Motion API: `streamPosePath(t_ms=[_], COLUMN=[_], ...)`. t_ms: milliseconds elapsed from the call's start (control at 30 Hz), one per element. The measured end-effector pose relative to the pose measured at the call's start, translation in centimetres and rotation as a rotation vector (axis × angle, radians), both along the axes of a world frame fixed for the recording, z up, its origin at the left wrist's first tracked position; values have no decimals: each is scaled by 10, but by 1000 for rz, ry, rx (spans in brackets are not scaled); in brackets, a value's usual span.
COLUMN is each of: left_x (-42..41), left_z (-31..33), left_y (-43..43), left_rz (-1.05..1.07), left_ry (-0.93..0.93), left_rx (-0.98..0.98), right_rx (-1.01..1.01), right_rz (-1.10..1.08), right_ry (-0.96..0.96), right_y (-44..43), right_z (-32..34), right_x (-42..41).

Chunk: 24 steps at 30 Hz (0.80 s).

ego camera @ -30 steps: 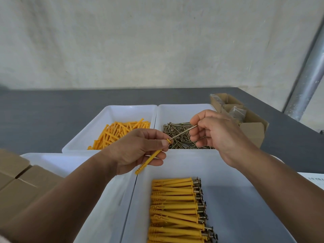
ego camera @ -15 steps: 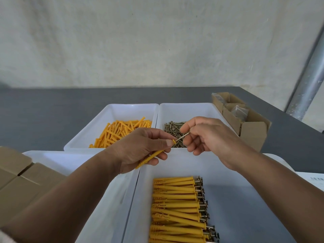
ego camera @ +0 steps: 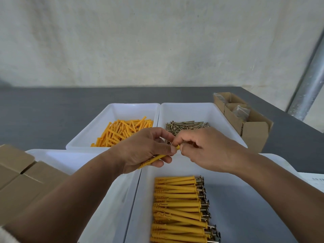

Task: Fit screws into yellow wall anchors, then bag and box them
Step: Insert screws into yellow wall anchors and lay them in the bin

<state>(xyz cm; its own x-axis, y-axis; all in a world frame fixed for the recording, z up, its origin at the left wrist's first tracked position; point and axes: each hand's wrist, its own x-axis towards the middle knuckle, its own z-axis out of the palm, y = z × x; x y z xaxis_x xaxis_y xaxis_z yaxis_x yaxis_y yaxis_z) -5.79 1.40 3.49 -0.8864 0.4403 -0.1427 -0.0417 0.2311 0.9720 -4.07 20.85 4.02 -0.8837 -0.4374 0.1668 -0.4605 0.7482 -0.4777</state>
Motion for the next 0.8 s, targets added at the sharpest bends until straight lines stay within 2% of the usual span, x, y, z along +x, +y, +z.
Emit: streamPosePath(t_ms=[100,267,533,633,800], left_x=[1,2,-11,-16,-23], left_z=[-1,0,-3,-6,-16], left_y=[0,-1,-13,-19,-26], left_rz=[-17,-44,299,387,530], left_ry=[11,35,196,257,363], left_rx=[-36,-56,-12,-65,-212], right_rx=[87,205,399,466,576], right_rz=[29,46,12,23,31], right_ry=[43,-1,-169,-230,-184], right_y=[2,4,10,8,2], right_z=[3,12,13,10,2], right_x=[3,6,10,11,12])
